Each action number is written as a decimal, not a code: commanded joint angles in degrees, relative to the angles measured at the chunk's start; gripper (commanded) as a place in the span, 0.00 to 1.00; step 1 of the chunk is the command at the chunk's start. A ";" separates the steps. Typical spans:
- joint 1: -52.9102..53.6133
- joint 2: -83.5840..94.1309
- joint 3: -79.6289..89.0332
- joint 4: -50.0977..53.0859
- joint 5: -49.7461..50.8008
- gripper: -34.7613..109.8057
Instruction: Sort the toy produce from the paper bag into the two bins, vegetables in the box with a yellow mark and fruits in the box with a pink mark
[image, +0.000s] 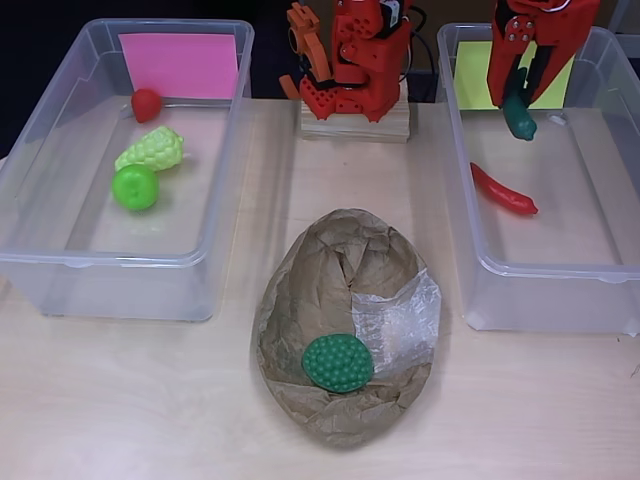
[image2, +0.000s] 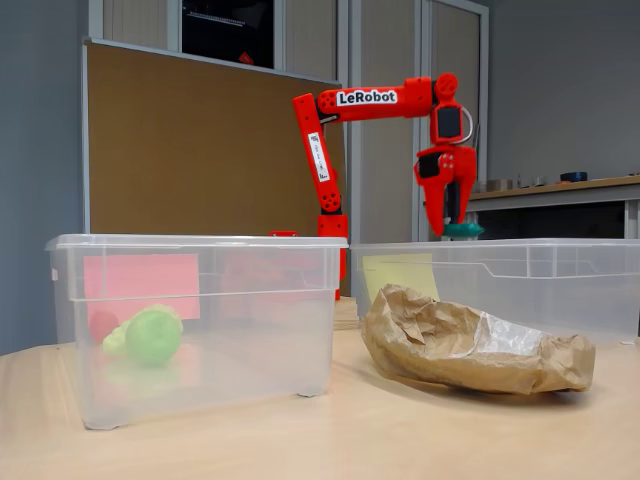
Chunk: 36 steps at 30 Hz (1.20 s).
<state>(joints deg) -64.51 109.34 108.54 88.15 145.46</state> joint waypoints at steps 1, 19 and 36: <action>-7.82 4.31 7.47 -7.47 11.87 0.27; -18.46 -6.68 21.88 -42.80 13.89 0.30; -18.28 -13.54 27.60 -59.15 13.01 0.39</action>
<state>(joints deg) -82.35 94.75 136.93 27.42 158.38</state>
